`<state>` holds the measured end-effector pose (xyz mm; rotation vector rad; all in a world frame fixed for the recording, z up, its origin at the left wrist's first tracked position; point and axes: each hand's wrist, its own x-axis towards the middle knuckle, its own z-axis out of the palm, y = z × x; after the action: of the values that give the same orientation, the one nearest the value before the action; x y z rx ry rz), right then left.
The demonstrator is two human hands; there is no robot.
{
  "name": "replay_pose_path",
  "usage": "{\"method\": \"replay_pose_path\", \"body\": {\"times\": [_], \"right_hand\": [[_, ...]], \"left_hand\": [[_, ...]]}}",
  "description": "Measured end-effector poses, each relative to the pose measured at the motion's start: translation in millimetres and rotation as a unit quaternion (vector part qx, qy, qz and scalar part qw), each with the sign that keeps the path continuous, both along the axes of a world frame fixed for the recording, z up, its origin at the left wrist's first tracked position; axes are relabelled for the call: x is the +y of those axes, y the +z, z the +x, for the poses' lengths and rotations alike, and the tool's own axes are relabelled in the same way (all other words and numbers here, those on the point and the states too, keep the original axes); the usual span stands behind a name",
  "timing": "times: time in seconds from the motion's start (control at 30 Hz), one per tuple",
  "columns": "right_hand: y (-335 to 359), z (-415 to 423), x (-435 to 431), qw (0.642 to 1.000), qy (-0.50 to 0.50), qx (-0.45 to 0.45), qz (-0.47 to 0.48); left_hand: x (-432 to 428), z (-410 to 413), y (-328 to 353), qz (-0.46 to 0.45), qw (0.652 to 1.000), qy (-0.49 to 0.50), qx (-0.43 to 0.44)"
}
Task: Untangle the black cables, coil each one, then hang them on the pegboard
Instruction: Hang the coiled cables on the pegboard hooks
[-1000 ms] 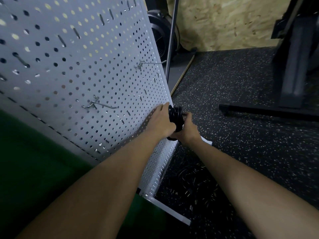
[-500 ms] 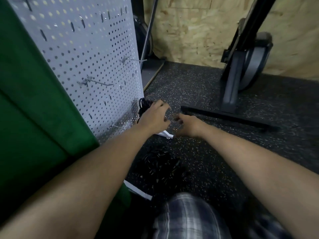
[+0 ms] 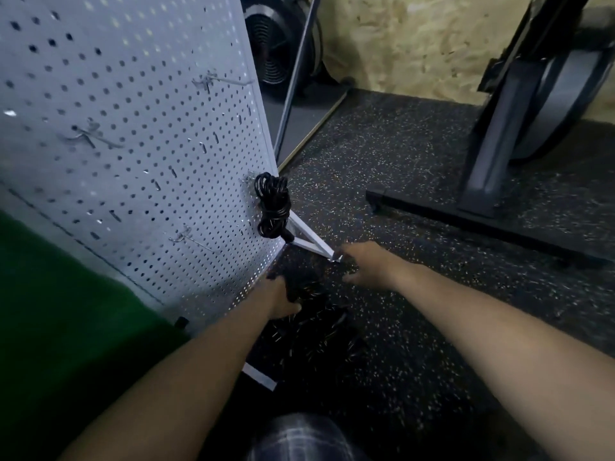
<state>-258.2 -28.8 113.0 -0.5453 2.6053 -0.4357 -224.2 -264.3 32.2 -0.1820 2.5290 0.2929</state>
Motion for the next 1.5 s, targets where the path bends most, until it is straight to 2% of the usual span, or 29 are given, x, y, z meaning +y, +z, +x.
{"method": "replay_pose_path", "body": {"times": [0.1, 0.37, 0.5, 0.6, 0.7, 0.83, 0.97, 1.07, 1.1, 1.17, 1.27, 1.4, 1.5], "right_hand": [[-9, -9, -5, 0.999, 0.049, -0.001, 0.002], [-18, -26, -27, 0.992, 0.128, -0.014, -0.002], [-12, -23, -24, 0.987, 0.158, -0.012, -0.026], [0, -12, -21, 0.978, 0.177, -0.042, -0.101], [4, 3, -26, 0.969, 0.142, -0.072, -0.191], [7, 20, -41, 0.942, 0.054, -0.081, -0.322], [4, 40, -51, 0.919, -0.031, -0.088, -0.384], [2, 49, -61, 0.905, -0.089, -0.074, -0.409], [1, 51, -65, 0.898, -0.099, -0.079, -0.422], [3, 56, -73, 0.888, -0.115, -0.07, -0.44], [7, 68, -87, 0.877, -0.117, -0.024, -0.465], [3, 81, -111, 0.872, -0.141, 0.03, -0.468], [8, 90, -132, 0.866, -0.152, 0.063, -0.472]], "left_hand": [[-9, 10, -24, 0.016, 0.999, 0.037, -0.031], [9, 17, -9, 0.059, 0.989, 0.091, 0.099], [25, 15, 35, 0.076, 0.982, 0.054, 0.164], [24, 20, 87, 0.09, 0.978, -0.034, 0.184], [21, 30, 132, 0.096, 0.967, -0.113, 0.206], [11, 50, 176, 0.081, 0.949, -0.137, 0.274], [-12, 70, 210, 0.042, 0.939, -0.041, 0.339], [-30, 81, 213, 0.07, 0.895, 0.05, 0.437], [-35, 84, 210, 0.063, 0.892, 0.082, 0.44], [-42, 86, 202, 0.043, 0.917, 0.132, 0.373], [-49, 91, 191, 0.035, 0.949, 0.133, 0.284], [-54, 96, 187, 0.044, 0.946, 0.125, 0.295], [-54, 100, 190, 0.097, 0.939, 0.145, 0.295]]}}
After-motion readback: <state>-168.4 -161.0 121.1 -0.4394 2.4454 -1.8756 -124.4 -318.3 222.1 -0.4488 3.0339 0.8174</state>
